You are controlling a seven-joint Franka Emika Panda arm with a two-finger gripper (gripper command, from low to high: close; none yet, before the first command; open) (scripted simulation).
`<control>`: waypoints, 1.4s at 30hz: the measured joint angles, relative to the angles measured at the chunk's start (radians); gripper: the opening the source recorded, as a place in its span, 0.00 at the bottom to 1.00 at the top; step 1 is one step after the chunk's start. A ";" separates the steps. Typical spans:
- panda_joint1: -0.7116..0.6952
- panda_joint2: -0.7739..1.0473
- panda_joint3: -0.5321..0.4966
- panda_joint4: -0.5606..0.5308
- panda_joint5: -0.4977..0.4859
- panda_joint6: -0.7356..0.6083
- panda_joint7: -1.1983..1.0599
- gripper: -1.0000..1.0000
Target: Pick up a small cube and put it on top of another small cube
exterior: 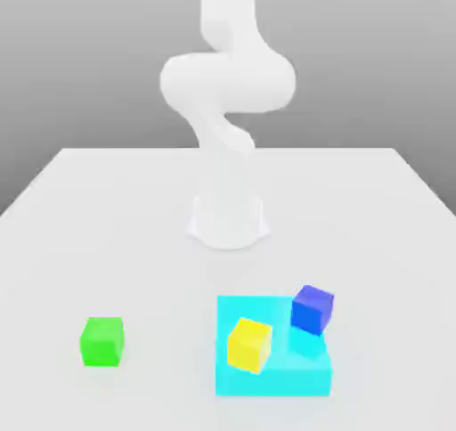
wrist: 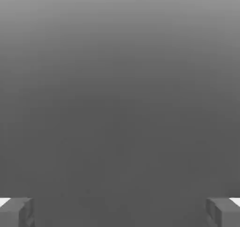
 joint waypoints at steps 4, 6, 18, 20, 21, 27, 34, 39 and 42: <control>0.006 0.150 0.060 0.029 -0.024 0.025 0.022 0.50; 0.010 0.222 0.089 0.044 -0.039 0.036 0.035 0.50; 0.074 0.658 0.238 0.129 -0.167 0.105 0.141 0.50; 0.104 0.732 0.249 0.143 -0.191 0.116 0.160 0.50; 0.116 0.768 0.252 0.151 -0.201 0.121 0.169 0.50; 0.183 0.985 0.273 0.193 -0.250 0.157 0.211 0.50; 0.270 1.231 0.290 0.242 -0.279 0.214 0.240 0.50; 0.315 1.361 0.242 0.274 -0.325 0.303 0.273 0.00; 0.315 1.361 0.242 0.274 -0.323 0.303 0.271 0.00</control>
